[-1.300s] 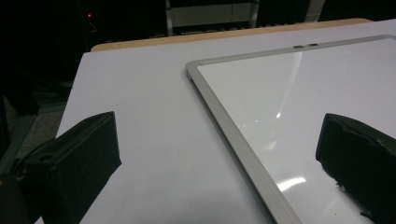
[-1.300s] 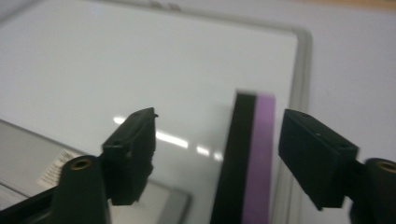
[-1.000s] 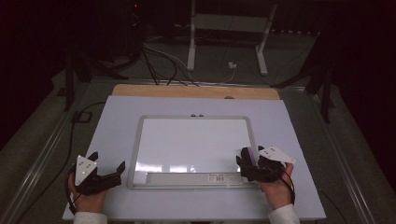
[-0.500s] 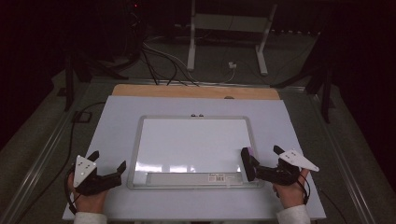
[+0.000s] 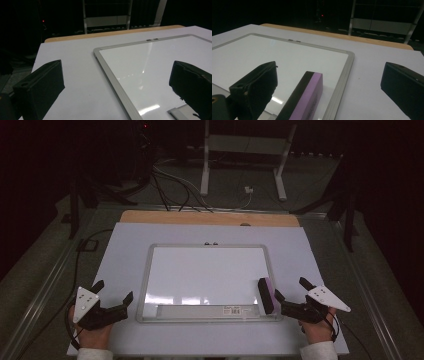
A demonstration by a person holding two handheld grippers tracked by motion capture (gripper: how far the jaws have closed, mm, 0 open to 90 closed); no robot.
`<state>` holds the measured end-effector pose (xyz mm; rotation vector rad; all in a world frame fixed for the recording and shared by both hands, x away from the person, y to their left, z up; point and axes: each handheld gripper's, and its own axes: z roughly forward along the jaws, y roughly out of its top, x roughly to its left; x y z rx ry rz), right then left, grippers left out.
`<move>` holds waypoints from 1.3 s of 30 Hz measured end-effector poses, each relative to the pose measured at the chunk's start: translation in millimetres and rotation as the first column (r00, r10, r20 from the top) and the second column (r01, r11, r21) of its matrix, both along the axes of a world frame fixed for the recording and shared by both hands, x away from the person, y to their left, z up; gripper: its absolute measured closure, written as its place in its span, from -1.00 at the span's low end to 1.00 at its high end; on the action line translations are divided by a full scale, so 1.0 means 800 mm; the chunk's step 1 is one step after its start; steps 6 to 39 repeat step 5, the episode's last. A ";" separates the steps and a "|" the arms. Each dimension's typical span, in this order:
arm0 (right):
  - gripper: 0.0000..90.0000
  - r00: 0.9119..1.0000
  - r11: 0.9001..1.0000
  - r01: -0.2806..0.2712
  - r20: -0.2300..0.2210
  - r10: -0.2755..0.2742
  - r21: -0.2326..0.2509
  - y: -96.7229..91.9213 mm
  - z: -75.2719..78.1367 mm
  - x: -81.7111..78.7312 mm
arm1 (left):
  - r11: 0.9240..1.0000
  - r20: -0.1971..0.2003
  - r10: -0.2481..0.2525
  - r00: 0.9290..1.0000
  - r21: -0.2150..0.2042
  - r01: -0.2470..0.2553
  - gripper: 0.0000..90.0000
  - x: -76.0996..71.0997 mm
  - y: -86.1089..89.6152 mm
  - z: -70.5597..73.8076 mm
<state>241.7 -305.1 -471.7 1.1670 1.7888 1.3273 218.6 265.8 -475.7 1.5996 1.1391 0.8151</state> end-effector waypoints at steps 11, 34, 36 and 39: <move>-0.97 1.000 1.000 -0.004 0.003 0.004 -0.001 -0.001 -0.001 0.000 | 1.000 -0.002 -0.002 1.000 0.006 0.002 -0.99 0.001 -0.001 0.000; -0.97 1.000 1.000 -0.004 0.003 0.004 -0.001 -0.001 -0.001 0.000 | 1.000 -0.002 -0.002 1.000 0.006 0.002 -0.99 0.001 -0.001 0.000; -0.97 1.000 1.000 -0.004 0.003 0.004 -0.001 -0.001 -0.001 0.000 | 1.000 -0.002 -0.002 1.000 0.006 0.002 -0.99 0.001 -0.001 0.000; -0.97 1.000 1.000 -0.004 0.003 0.004 -0.001 -0.001 -0.001 0.000 | 1.000 -0.002 -0.002 1.000 0.006 0.002 -0.99 0.001 -0.001 0.000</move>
